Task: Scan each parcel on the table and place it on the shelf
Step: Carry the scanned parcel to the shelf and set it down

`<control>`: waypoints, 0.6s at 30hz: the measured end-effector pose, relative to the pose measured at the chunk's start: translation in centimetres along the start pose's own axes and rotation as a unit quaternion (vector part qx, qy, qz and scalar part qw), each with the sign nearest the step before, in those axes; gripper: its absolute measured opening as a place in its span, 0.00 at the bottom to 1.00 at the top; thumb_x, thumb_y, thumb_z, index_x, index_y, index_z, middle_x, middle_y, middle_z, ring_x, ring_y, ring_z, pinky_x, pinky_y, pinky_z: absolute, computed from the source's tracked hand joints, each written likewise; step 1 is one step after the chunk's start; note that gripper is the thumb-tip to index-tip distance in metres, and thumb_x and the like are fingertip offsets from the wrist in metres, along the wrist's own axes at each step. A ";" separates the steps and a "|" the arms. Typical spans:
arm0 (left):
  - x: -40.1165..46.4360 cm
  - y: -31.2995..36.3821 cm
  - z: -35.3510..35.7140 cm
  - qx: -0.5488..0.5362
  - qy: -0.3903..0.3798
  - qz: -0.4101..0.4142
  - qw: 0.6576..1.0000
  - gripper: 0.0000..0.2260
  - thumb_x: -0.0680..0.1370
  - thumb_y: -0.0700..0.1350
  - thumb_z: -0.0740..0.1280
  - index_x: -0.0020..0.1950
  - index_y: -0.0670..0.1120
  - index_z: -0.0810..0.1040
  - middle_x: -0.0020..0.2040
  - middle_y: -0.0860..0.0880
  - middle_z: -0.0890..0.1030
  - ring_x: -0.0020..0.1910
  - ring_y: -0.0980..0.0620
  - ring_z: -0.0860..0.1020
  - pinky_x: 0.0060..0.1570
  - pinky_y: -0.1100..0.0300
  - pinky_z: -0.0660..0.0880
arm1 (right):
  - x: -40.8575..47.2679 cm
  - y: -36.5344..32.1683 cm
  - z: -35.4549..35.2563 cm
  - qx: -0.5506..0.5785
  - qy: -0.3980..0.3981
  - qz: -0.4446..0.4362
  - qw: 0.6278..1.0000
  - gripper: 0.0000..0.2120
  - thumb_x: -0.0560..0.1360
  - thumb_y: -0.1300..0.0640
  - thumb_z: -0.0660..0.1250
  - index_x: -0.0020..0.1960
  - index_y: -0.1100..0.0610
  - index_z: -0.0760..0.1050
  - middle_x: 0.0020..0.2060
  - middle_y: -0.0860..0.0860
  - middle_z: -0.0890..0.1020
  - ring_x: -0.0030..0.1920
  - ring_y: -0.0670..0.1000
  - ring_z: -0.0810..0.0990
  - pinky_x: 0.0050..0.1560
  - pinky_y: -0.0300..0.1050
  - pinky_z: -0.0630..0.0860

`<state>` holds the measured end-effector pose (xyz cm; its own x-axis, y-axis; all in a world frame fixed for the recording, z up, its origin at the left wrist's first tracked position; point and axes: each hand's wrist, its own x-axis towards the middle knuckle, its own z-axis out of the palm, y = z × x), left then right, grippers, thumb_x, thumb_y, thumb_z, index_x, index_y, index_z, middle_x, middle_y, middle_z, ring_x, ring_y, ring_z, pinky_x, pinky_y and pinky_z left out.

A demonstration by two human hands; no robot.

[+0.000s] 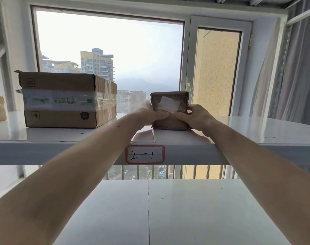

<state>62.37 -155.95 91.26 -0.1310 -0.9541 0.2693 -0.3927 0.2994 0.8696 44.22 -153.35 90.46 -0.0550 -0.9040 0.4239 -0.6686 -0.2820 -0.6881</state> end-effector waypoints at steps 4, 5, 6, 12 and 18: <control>-0.3 0.2 0.0 0.009 0.005 0.001 1.000 0.23 0.73 0.50 0.76 0.63 0.42 0.75 0.59 0.44 0.80 0.59 0.45 0.79 0.59 0.50 0.77 | -0.9 -0.6 -0.2 -0.016 -0.001 0.011 1.000 0.30 0.74 0.42 0.71 0.64 0.64 0.70 0.53 0.59 0.81 0.53 0.60 0.81 0.57 0.61 0.78; -0.6 0.3 0.0 0.012 0.005 0.000 1.000 0.23 0.73 0.51 0.76 0.62 0.42 0.75 0.59 0.44 0.80 0.58 0.46 0.79 0.59 0.50 0.77 | -1.2 -0.7 -0.3 -0.023 0.000 0.016 1.000 0.32 0.74 0.42 0.71 0.65 0.65 0.69 0.54 0.60 0.80 0.53 0.60 0.80 0.58 0.60 0.77; -0.8 0.4 -0.1 0.015 0.003 -0.001 1.000 0.23 0.73 0.52 0.76 0.62 0.42 0.75 0.58 0.45 0.79 0.56 0.47 0.78 0.58 0.52 0.78 | -1.5 -0.7 -0.4 -0.030 0.000 0.019 0.999 0.33 0.74 0.41 0.71 0.66 0.65 0.68 0.54 0.60 0.80 0.54 0.60 0.80 0.58 0.60 0.77; -3.5 2.0 -0.2 0.037 0.028 -0.015 0.999 0.17 0.77 0.54 0.70 0.53 0.44 0.68 0.41 0.51 0.69 0.39 0.54 0.69 0.26 0.66 0.65 | -3.1 -1.3 -1.2 -0.040 0.018 0.015 0.999 0.33 0.76 0.42 0.69 0.68 0.66 0.66 0.58 0.61 0.78 0.57 0.60 0.78 0.62 0.59 0.74; -4.9 3.3 0.9 -0.055 0.175 0.034 0.982 0.33 0.79 0.59 0.65 0.75 0.40 0.59 0.65 0.43 0.71 0.61 0.44 0.75 0.55 0.54 0.77 | -4.9 -1.7 -2.2 -0.008 0.104 -0.028 0.994 0.32 0.77 0.43 0.68 0.72 0.62 0.66 0.66 0.57 0.76 0.65 0.56 0.75 0.60 0.46 0.71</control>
<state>60.94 -150.31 92.41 0.1748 -0.8826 0.4364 -0.2897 0.3775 0.8795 43.95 -147.70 90.81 -0.1691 -0.8005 0.5750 -0.6862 -0.3231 -0.6517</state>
